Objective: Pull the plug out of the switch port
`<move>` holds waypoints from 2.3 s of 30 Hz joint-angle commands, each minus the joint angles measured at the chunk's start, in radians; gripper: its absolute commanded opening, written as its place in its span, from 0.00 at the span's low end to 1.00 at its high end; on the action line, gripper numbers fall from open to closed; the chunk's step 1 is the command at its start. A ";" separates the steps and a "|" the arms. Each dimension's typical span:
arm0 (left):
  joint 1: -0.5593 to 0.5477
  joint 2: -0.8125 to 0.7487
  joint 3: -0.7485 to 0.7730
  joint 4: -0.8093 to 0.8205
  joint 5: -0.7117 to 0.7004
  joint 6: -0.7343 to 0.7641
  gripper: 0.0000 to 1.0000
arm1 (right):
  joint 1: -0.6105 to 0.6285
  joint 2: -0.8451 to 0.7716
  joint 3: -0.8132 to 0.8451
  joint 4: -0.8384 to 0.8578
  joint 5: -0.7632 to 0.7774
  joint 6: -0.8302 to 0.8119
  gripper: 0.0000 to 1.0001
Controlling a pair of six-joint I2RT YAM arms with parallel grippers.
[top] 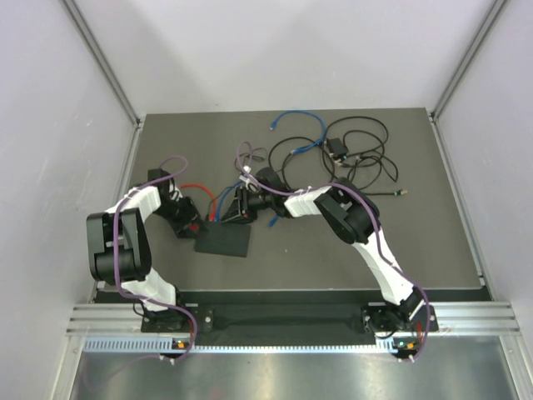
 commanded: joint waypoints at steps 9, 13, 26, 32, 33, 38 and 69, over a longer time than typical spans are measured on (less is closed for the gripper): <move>-0.025 0.014 -0.021 0.014 0.008 0.013 0.50 | -0.016 0.031 0.051 0.054 0.042 0.072 0.36; -0.027 0.013 -0.027 0.018 0.004 0.015 0.50 | -0.024 0.077 0.143 -0.027 0.021 0.041 0.36; -0.034 0.023 -0.028 0.025 0.007 0.012 0.50 | 0.005 0.112 0.182 -0.145 -0.042 -0.086 0.35; -0.040 0.025 -0.031 0.028 0.007 0.010 0.50 | 0.022 0.129 0.214 -0.198 -0.039 -0.123 0.36; -0.042 0.025 -0.031 0.028 0.005 0.010 0.50 | 0.022 0.130 0.220 -0.202 -0.035 -0.120 0.36; -0.044 0.022 -0.030 0.028 0.005 0.010 0.50 | 0.025 0.149 0.246 -0.196 -0.028 -0.105 0.36; -0.051 0.010 -0.031 0.024 -0.006 0.012 0.49 | 0.059 0.139 0.229 -0.317 0.067 -0.174 0.28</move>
